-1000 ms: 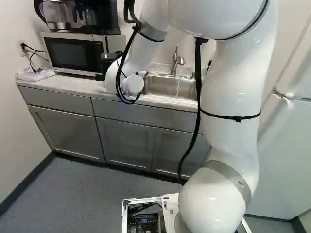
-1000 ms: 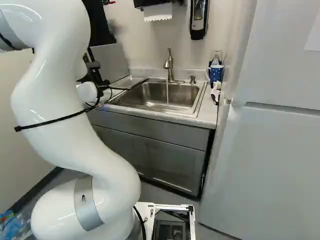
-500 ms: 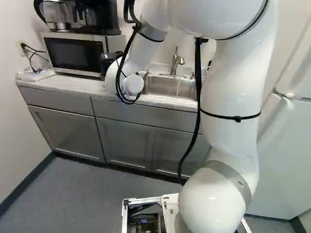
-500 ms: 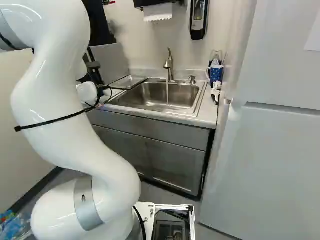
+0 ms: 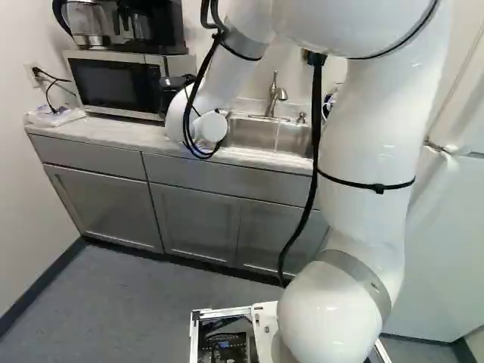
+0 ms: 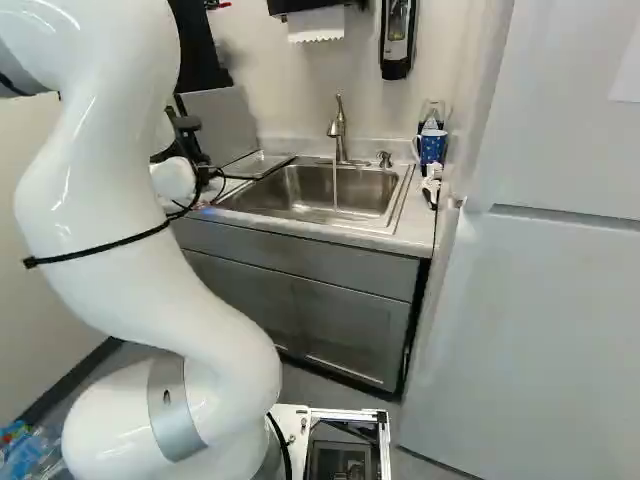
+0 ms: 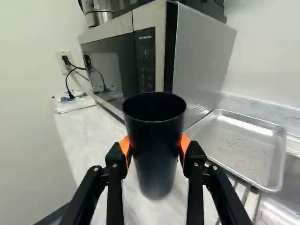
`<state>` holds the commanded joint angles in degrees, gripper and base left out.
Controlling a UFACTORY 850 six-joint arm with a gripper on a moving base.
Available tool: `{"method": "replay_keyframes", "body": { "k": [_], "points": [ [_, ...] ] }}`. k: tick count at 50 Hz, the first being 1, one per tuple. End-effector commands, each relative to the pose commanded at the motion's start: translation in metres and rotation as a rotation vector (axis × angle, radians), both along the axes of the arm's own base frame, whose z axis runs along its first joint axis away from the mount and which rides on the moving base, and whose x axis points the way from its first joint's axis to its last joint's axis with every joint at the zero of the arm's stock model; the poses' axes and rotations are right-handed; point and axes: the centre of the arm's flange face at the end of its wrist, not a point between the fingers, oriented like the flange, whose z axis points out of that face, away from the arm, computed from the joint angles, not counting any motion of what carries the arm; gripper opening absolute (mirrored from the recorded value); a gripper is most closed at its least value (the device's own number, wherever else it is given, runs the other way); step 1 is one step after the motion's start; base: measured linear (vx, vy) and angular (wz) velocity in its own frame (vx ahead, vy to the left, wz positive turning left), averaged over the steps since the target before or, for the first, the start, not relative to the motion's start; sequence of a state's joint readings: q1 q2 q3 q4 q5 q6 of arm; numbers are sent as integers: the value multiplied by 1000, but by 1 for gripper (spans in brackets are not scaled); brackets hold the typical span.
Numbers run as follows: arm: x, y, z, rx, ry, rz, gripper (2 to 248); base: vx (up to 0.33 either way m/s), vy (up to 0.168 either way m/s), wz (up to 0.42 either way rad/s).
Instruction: Rinse the cup and place it in the tray
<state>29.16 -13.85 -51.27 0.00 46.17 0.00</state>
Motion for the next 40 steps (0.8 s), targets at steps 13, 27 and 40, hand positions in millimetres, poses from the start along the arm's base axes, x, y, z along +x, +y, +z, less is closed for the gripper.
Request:
{"method": "replay_keyframes", "body": {
  "k": [13, 27, 40],
  "points": [
    [-3, -21, 15, 11, -20, -31, 121, 0, 0, 0],
    [-7, -44, 31, 22, -43, -66, 121, 0, 0, 0],
    [-9, -65, 44, 27, -55, -100, 121, 0, 0, 0]
  ]
}}
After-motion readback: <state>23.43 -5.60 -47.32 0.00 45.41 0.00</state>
